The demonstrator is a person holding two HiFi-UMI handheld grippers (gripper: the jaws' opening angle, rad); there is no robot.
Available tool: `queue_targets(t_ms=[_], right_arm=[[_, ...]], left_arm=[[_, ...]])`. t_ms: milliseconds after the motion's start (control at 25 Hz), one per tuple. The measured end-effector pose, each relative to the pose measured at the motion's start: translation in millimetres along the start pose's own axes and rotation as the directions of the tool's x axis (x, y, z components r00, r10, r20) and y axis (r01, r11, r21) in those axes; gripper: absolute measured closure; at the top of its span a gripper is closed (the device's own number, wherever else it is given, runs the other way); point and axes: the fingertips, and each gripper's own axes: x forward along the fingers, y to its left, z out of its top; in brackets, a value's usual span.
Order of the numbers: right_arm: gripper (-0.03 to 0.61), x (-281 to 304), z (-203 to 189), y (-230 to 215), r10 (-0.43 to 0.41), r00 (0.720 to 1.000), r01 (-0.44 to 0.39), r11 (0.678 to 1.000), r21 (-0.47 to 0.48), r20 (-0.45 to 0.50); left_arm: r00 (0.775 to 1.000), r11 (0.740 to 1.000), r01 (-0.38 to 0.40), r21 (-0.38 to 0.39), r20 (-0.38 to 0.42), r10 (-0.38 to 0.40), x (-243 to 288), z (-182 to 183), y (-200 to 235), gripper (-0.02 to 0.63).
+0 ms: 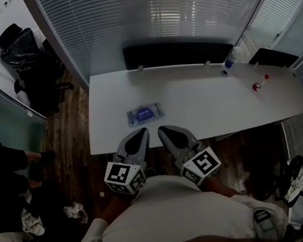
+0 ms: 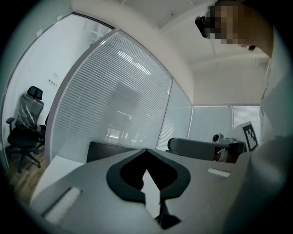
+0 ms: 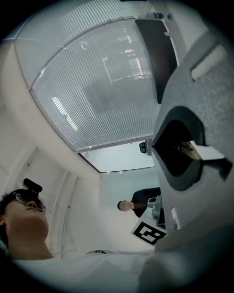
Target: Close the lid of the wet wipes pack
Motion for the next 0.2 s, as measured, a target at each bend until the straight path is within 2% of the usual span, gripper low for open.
queue_targets(t_ms=[200], right_arm=[[0.58,1.0,1.5,-1.2,-0.007,1.0,0.007,1.0,0.003,0.002]], left_arm=[[1.0,1.0,0.002,0.002,0.003,-0.002,1.6,0.9,1.7,0.611]])
